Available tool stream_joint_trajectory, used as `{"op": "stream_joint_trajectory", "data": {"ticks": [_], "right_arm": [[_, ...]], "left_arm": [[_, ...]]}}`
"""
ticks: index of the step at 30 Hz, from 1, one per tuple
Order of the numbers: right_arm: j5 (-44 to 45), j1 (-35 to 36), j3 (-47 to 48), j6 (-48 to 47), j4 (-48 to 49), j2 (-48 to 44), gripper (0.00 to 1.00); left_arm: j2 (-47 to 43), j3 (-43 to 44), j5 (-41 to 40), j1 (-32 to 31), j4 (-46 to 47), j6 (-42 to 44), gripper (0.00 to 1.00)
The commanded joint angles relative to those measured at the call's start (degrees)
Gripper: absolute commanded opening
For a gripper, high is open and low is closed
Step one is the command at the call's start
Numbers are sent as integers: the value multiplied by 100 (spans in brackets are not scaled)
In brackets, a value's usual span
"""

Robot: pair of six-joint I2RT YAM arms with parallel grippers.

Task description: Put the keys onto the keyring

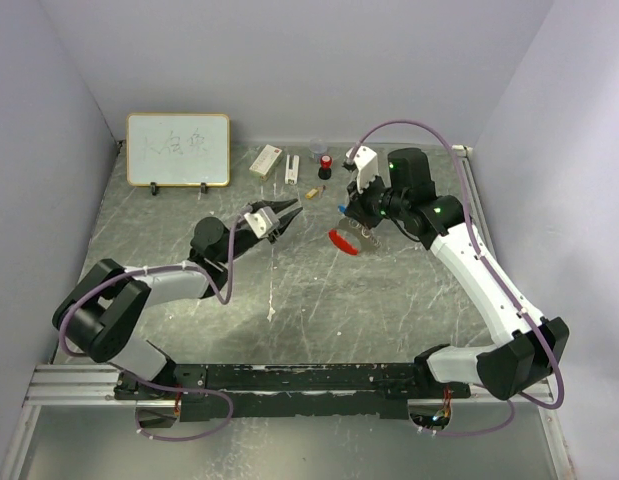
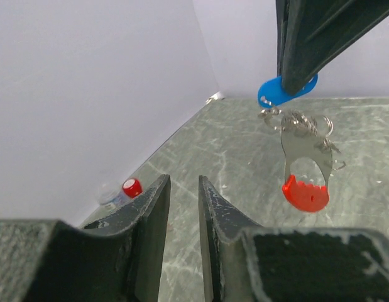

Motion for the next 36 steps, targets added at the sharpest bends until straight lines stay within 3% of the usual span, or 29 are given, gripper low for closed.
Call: {"op": "stream_joint_trajectory", "data": {"ticks": [1,10,22,36], "right_arm": [[-238,-8,107,-241,-61,-114,0],[-463,48,119,-360,-45,-23,0],[-479,278,333,-537,-122,95,0],[-484,369,363,-679,-174,106,0]], "left_arm": [[233,396,1434,211,477,-542,36],[772,908,2667,255,334,-878,39],[1179,1333,2770,289,90,-942,38],[1493,1444,3390,317,488,-1414,38]]}}
